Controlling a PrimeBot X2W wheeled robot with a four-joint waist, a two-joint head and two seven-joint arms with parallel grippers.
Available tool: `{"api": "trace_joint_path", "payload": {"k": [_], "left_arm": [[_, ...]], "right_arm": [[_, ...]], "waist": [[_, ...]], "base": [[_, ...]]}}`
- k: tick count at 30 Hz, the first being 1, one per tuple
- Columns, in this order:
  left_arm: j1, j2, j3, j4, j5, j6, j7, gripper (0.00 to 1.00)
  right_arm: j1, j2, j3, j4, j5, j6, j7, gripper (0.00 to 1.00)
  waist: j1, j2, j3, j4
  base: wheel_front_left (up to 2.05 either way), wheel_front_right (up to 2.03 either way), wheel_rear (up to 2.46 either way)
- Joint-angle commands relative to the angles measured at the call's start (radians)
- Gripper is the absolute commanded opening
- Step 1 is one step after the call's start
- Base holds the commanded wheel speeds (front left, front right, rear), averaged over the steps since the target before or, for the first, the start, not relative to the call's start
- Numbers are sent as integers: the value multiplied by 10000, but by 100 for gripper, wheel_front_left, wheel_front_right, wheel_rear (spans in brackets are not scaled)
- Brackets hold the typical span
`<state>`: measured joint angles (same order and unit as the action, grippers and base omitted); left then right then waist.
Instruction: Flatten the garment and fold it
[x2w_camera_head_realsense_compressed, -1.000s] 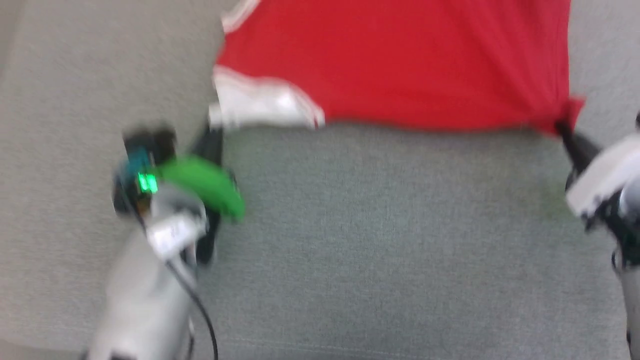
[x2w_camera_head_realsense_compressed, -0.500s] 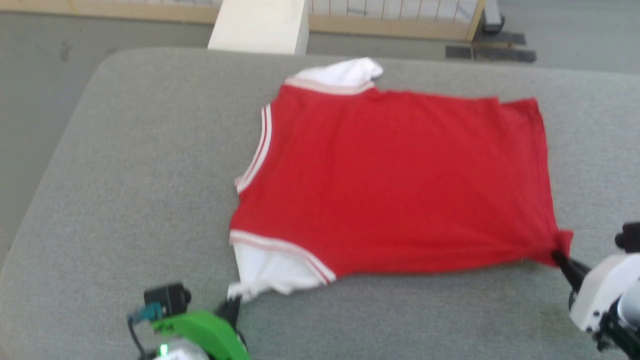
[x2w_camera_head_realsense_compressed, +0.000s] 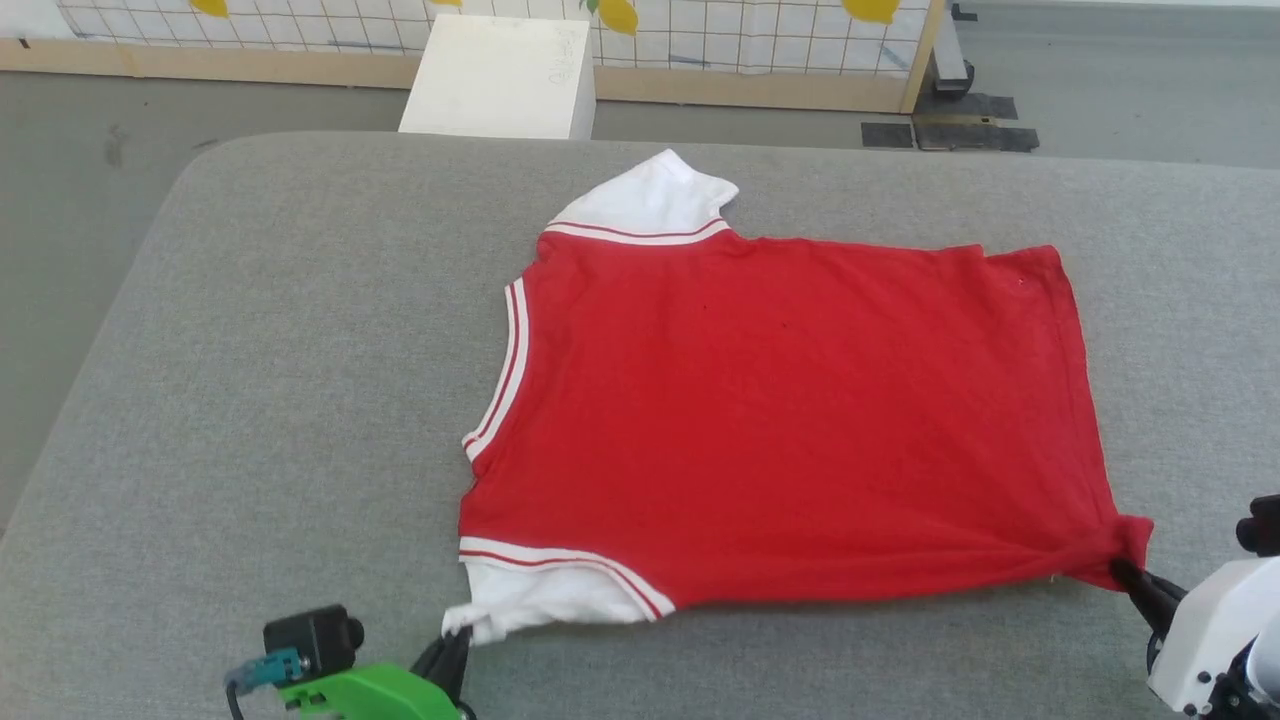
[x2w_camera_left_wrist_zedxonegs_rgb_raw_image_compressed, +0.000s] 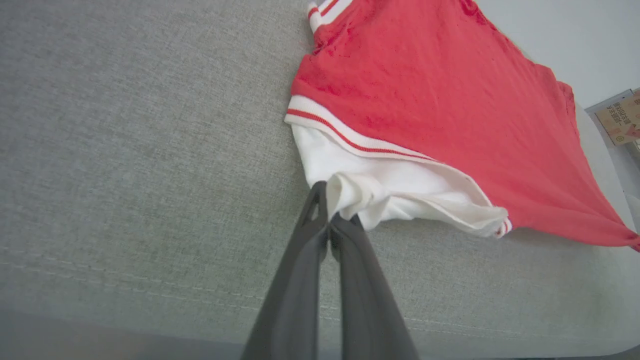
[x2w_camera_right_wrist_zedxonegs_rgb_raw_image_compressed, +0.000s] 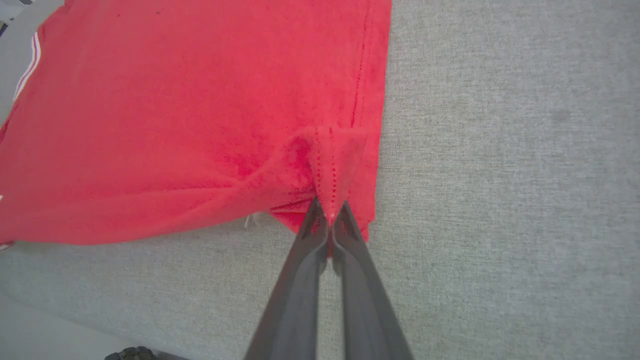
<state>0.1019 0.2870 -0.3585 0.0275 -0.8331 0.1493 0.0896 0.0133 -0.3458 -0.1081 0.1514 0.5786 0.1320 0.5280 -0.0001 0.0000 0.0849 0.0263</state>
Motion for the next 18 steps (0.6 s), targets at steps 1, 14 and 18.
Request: {"api": "trace_joint_path", "payload": {"k": [1, 14, 18], "left_arm": [[-202, 153, 31, -148, 189, 37, -46, 0], [-3523, 780, -228, -335, 1193, -177, 933, 0], [-4733, 873, -335, 93, 1379, -375, 1323, 0]], "right_arm": [[-57, 11, -65, -119, -88, -13, 66, 0], [-2141, -222, 128, -520, -457, -13, 1399, 0], [-2863, -298, 202, -457, -678, -13, 2125, 0]], "waist": [[1, 0, 40, -38], [1, 0, 1193, -264], [1, 0, 1841, -262]], "base": [[0, 0, 0], [0, 0, 0], [0, 0, 0]]}}
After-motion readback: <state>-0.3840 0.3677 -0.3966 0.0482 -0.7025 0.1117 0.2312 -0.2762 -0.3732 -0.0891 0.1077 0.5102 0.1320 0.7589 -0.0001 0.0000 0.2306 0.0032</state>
